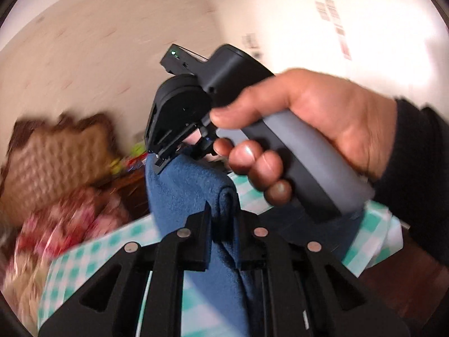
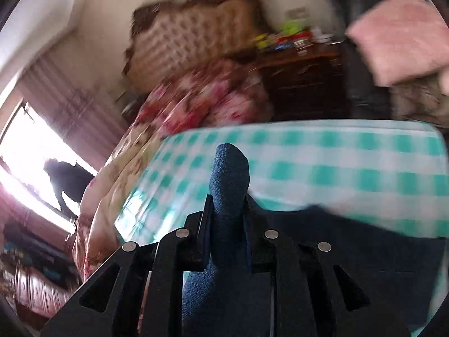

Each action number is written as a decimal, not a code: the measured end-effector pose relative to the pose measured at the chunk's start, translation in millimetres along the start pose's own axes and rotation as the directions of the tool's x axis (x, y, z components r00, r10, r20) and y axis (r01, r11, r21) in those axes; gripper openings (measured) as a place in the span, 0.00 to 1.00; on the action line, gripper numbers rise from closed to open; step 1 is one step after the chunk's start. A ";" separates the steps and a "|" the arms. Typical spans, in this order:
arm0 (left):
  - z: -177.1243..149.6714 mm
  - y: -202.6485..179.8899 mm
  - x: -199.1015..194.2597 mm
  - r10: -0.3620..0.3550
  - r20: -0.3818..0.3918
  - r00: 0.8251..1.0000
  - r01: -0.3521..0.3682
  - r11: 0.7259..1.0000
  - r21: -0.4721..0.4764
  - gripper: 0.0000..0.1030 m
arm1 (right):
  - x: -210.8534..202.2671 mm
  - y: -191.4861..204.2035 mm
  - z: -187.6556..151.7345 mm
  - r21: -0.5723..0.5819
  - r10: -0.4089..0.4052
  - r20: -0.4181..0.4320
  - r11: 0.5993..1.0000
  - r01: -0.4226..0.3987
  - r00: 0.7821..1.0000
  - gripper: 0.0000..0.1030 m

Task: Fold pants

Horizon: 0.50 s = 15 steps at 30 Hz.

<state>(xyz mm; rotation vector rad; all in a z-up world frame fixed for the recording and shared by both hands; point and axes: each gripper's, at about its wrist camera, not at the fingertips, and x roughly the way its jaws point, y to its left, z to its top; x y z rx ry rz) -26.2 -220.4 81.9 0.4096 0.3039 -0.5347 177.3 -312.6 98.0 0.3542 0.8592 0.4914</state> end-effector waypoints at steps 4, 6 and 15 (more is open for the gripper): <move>-15.1 -120.1 70.9 -0.025 -0.070 0.997 0.032 0.995 0.098 0.11 | -17.1 -127.4 -35.2 0.117 -0.051 -0.050 0.992 0.057 0.997 0.20; -40.8 -164.9 102.9 -0.004 -0.120 0.993 0.025 0.986 0.166 0.11 | 5.7 -188.4 -66.1 0.168 -0.109 -0.132 0.977 0.131 0.985 0.26; -117.2 -236.9 143.0 0.164 -0.121 0.979 -0.103 0.912 0.397 0.44 | 24.2 -235.4 -95.4 0.169 -0.097 -0.155 0.978 0.123 0.983 0.79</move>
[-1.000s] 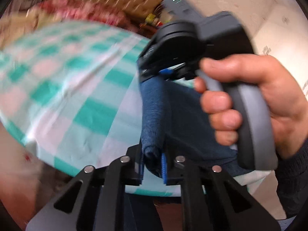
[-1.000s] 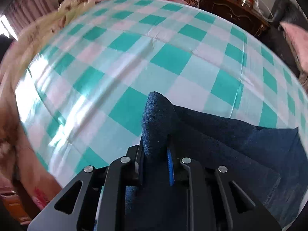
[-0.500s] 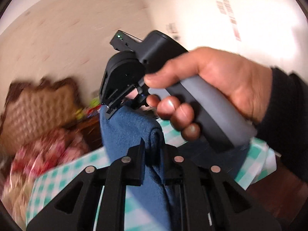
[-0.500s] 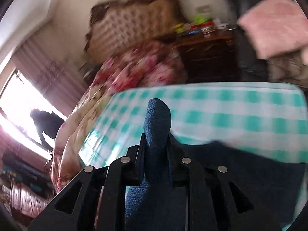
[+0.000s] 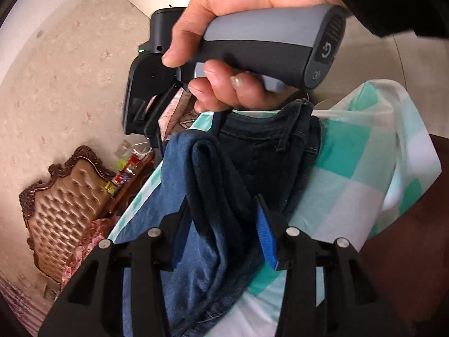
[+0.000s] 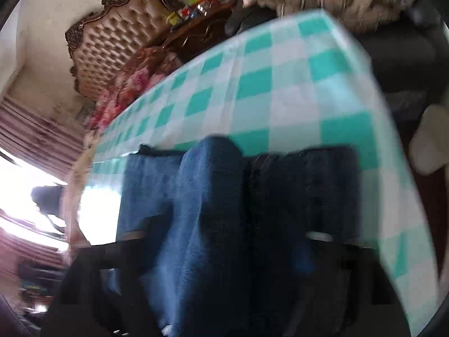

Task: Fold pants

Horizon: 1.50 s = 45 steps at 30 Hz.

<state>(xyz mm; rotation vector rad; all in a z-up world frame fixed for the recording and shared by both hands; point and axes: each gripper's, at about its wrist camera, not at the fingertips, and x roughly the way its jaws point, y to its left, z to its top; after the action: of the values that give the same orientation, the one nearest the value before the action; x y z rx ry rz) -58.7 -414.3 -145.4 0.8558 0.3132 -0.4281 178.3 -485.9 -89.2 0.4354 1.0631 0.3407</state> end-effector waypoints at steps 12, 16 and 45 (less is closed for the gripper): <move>3.3 -16.7 -7.4 0.184 0.100 0.978 -0.197 0.970 0.143 0.11 | -3.0 11.0 22.0 -0.131 -0.052 -0.073 0.990 0.043 0.996 0.14; 28.1 -14.8 -6.2 0.278 0.171 0.945 -0.310 0.927 0.212 0.11 | -35.9 11.3 31.1 -0.149 -0.031 0.008 0.988 0.032 0.999 0.13; -24.1 131.1 15.8 -0.251 0.094 0.963 0.267 0.879 -0.396 0.41 | -55.1 -36.9 -23.5 -0.074 -0.316 0.208 0.939 0.337 0.926 0.28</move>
<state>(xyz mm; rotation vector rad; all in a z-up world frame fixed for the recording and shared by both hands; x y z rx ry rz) 16.0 -323.3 -81.0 0.3961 0.4648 -0.6044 134.8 -539.5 -75.4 0.1827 0.9033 0.0556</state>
